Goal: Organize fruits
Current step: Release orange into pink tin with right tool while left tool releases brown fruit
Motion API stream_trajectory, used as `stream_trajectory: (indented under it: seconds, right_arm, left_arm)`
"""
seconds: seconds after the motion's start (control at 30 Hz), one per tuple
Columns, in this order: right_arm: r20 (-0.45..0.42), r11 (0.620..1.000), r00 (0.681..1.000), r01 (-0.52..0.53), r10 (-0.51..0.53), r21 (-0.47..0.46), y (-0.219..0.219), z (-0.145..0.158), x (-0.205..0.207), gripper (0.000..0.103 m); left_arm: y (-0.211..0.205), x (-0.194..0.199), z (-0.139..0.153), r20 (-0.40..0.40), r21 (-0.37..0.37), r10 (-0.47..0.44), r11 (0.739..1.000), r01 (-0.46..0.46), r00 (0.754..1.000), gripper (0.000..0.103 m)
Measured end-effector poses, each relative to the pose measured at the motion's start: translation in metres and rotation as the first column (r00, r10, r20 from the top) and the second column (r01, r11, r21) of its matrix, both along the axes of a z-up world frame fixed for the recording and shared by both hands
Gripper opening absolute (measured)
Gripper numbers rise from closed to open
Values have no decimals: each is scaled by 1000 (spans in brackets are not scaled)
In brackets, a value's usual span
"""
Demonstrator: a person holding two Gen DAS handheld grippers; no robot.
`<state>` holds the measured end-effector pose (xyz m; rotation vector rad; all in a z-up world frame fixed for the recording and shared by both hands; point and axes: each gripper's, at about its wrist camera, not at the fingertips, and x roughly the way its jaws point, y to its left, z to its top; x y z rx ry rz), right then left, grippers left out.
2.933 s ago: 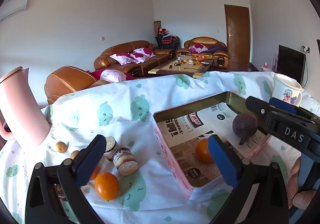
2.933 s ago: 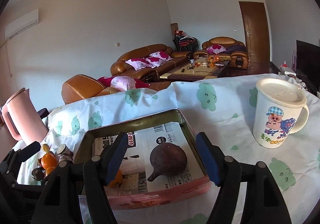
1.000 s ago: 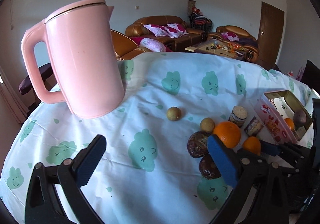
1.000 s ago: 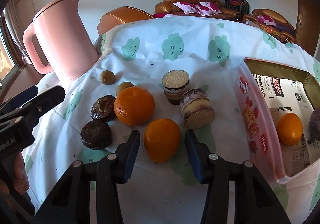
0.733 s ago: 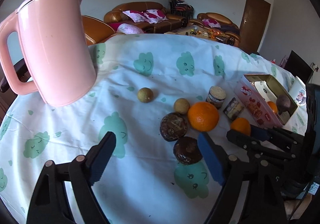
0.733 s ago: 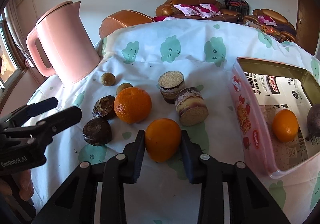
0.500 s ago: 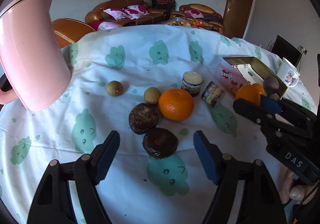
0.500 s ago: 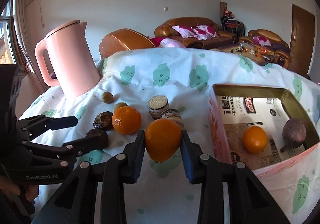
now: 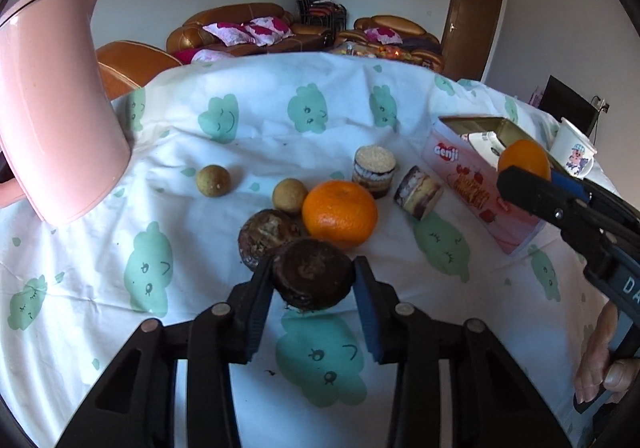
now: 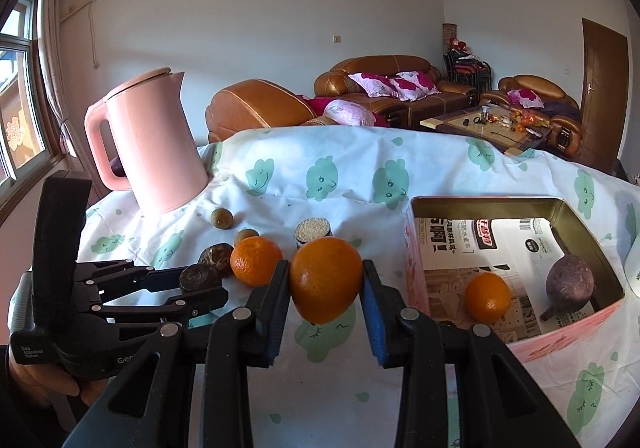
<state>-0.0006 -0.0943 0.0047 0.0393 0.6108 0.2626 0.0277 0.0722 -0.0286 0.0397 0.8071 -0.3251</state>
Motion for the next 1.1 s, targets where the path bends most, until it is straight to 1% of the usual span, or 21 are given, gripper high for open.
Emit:
stream_trajectory:
  seconds: [0.13,0.17,0.27,0.43,0.57,0.67,0.8,0.93,1.03,1.1]
  right_arm:
    - [45,999,998,44,-44,8,-20,11,-1,36]
    - [50,998,997,59,-60,12,-27,12,1,36]
    - [60,993,991,116,-117,26,-53,16,6,36]
    - [72,973,971,229,-229,15,-103,18,14,36]
    - [69,952,950,306,-306,7,-141,18,21,36]
    - [53,937,935,350,-351,27,-168,16,26,36]
    - [43,920,919,392,-393,26,-192,14,30,36]
    - [14,924,924,381,-381,34,-199,6,39,36]
    - [-8,935,936,352,-352,32,-194,-2,47,36]
    - [-25,941,941,338,-337,26,-190,-6,53,36]
  left_arm:
    - [-3,-11,16,134,-35,24,999,-19,991,41]
    - [-4,-11,18,149,-51,34,998,-26,988,41]
    - [-9,-9,21,158,-88,58,995,-45,986,41]
    - [-38,-7,26,204,-47,57,998,-49,977,41]
    - [-69,1,32,201,-52,24,999,-14,979,41]
    - [-98,9,36,201,-57,-13,998,25,980,41]
    - [-140,20,38,202,-35,-58,997,66,978,41]
    - [-176,37,31,174,-12,-64,998,68,983,41]
    - [-195,49,26,149,10,-54,999,53,987,41]
    - [-205,53,24,147,32,-41,999,36,988,41]
